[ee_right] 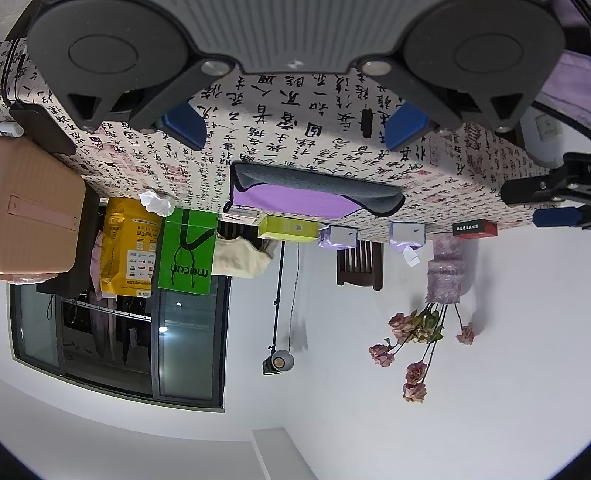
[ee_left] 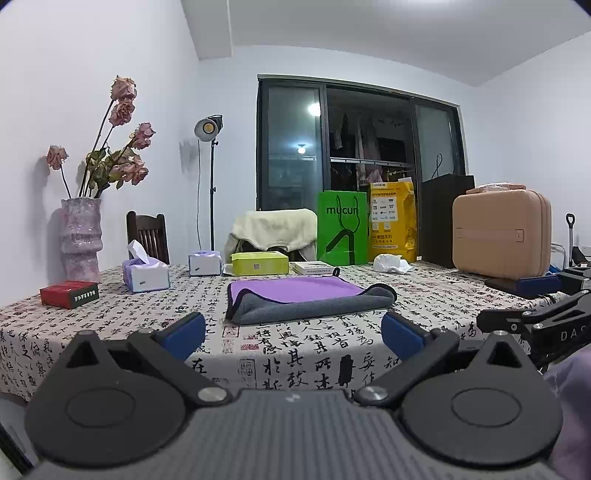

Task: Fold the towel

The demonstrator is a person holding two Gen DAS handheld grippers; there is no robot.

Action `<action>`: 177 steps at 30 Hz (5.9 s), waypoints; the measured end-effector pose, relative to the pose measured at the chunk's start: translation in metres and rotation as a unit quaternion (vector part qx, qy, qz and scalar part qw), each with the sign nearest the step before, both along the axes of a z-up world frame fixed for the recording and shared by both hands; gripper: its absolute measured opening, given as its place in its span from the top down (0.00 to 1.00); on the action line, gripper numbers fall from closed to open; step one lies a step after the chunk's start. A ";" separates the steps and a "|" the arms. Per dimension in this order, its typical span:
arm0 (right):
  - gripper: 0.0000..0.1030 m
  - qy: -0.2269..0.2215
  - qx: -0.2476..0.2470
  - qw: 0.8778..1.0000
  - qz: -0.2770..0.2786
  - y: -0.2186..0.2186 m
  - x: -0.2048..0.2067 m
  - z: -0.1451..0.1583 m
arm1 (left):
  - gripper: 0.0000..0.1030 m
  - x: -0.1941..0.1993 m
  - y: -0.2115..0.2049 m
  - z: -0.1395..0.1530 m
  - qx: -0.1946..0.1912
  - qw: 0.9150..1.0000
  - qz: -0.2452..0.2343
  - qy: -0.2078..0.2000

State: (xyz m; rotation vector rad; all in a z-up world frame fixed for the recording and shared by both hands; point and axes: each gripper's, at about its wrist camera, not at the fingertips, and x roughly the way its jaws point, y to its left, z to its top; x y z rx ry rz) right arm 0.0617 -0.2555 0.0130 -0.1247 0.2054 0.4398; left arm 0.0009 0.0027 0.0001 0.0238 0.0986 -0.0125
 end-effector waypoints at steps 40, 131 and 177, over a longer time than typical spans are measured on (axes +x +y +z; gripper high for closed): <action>0.00 0.000 -0.001 1.000 -0.001 0.001 0.000 -0.001 | 0.00 0.000 0.000 0.000 0.002 1.000 0.002 0.000; 0.01 -0.001 -0.001 1.000 -0.019 0.014 0.170 -0.021 | 0.00 0.179 0.036 -0.012 0.029 0.999 0.022 0.010; 0.82 0.196 0.011 0.979 0.045 0.032 0.334 -0.010 | 0.88 0.305 0.078 -0.012 -0.036 0.980 -0.025 0.193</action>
